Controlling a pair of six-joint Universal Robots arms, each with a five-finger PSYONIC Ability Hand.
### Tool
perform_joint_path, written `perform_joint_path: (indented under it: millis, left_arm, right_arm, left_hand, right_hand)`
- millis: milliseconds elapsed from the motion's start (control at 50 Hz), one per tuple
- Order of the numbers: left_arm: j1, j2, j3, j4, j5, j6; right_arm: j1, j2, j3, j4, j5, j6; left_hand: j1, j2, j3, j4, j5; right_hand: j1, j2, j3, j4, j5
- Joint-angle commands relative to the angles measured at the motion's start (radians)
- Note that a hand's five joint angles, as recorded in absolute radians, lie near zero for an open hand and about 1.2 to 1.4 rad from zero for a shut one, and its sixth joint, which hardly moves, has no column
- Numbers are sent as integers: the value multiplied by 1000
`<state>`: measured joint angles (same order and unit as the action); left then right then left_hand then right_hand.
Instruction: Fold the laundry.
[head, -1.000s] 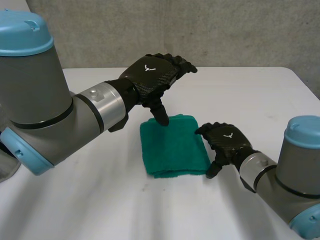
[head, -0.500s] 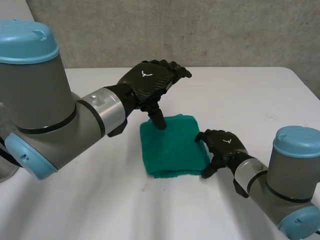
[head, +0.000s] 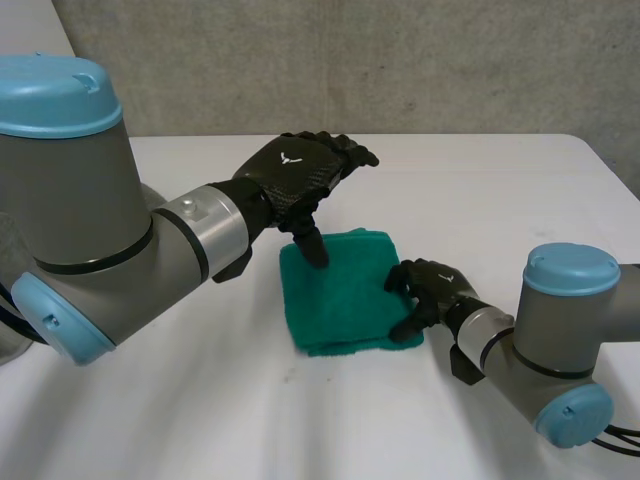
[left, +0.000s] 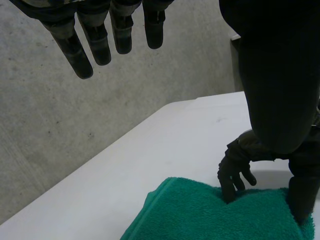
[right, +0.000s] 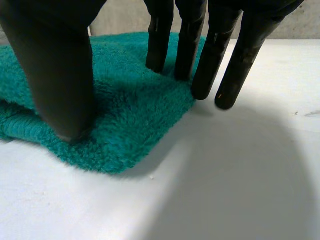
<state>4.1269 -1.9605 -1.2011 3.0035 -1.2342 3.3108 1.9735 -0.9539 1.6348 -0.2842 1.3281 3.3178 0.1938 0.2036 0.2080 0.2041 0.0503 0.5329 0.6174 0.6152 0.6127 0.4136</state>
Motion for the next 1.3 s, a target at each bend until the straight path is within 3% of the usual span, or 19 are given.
perform_joint_path:
  millis: [20, 200, 360, 460, 700, 820, 1000, 1300]
  left_arm:
    - [1, 0, 0, 0, -1, -1]
    - [29, 2, -20, 5, 1, -1]
    - [44, 0, -32, 14, -1, -1]
    - [53, -1, -44, 14, -1, -2]
    - [70, -1, -49, 15, -1, -2]
    - [75, -1, -51, 15, -1, -2]
    - [73, -8, -49, 31, -2, -2]
    - [72, -28, -49, 38, -8, -10]
  right_arm:
    - [1, 37, -59, 11, -1, 9]
    - [-2, 110, -289, 149, -10, -50]
    - [-22, 314, -677, 371, -12, -279]
    - [-132, 429, -935, 419, 6, -359]
    - [-398, 708, -1539, 548, 71, -366]
    - [-476, 724, -1541, 533, 85, -409]
    - [-568, 738, -1535, 451, 288, -534]
    - [-570, 756, -1498, 500, 304, -531]
  left_hand:
    - [-18, -28, -33, -29, -49]
    - [-18, -28, -33, -29, -49]
    - [-18, -28, -33, -29, -49]
    - [-19, -29, -33, -30, -50]
    - [-19, -29, -33, -30, -50]
    - [-19, -29, -33, -30, -50]
    - [-19, -29, -33, -30, -50]
    - [-19, -29, -33, -30, -50]
  right_hand:
    - [840, 755, 758, 760, 785]
    - [863, 779, 781, 784, 808]
    - [863, 779, 781, 784, 808]
    - [863, 779, 781, 784, 808]
    - [863, 779, 781, 784, 808]
    - [863, 779, 781, 784, 808]
    - [863, 779, 781, 784, 808]
    - [863, 779, 781, 784, 808]
